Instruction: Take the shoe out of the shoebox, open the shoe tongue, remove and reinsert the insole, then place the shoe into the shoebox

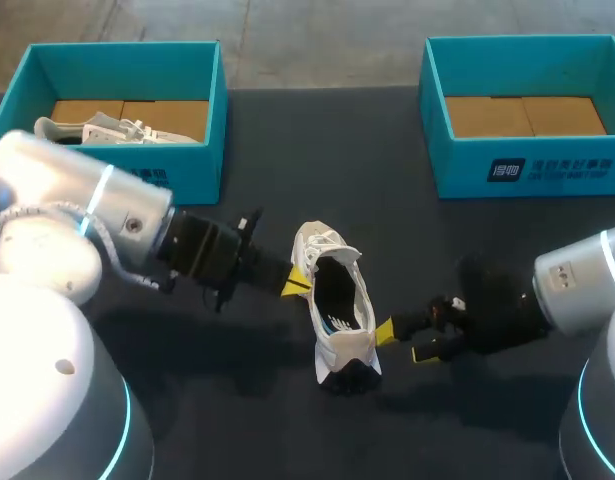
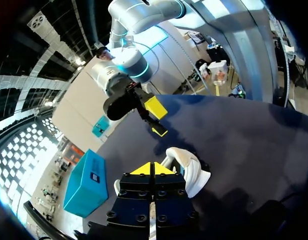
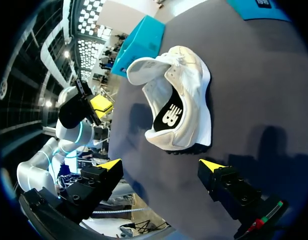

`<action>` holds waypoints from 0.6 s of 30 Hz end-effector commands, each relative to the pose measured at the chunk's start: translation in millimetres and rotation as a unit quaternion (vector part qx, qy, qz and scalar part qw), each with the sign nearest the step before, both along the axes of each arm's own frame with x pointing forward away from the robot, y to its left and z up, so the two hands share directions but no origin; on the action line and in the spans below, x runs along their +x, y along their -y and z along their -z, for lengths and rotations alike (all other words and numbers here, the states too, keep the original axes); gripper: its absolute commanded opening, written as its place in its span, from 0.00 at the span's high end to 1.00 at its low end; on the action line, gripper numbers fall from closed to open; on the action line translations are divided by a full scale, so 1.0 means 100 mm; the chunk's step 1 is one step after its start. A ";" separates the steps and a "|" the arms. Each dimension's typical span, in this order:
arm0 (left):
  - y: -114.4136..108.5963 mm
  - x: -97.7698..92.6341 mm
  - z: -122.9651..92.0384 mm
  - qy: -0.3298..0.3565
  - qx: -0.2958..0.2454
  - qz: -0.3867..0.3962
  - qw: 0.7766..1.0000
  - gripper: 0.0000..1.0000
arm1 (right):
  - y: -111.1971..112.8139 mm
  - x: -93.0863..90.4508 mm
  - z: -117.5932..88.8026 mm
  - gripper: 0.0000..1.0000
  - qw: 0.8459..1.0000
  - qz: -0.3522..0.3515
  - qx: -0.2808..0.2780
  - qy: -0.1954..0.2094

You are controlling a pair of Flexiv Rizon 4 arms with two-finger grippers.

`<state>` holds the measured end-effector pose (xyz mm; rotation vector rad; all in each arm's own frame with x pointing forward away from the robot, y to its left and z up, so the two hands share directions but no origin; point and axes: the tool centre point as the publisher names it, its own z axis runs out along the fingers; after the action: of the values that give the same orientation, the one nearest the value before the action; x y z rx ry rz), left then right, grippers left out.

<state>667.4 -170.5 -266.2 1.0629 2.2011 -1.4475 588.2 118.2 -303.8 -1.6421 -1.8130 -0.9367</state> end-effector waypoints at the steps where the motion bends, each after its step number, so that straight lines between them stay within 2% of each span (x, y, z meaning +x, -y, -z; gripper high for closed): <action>1: 0.05 0.05 -0.06 -0.022 0.076 0.063 0.995 1.00 | 0.21 0.02 -0.17 0.00 1.000 -0.010 -0.014 -0.009; 18: 0.16 0.09 -0.16 -0.034 0.194 0.126 0.972 1.00 | 0.72 0.08 -0.40 0.00 0.999 -0.020 -0.049 -0.012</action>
<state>674.2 -181.0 -253.0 1.2823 2.3940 -1.2836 602.3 68.3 -284.4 -1.6632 -1.8926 -0.8230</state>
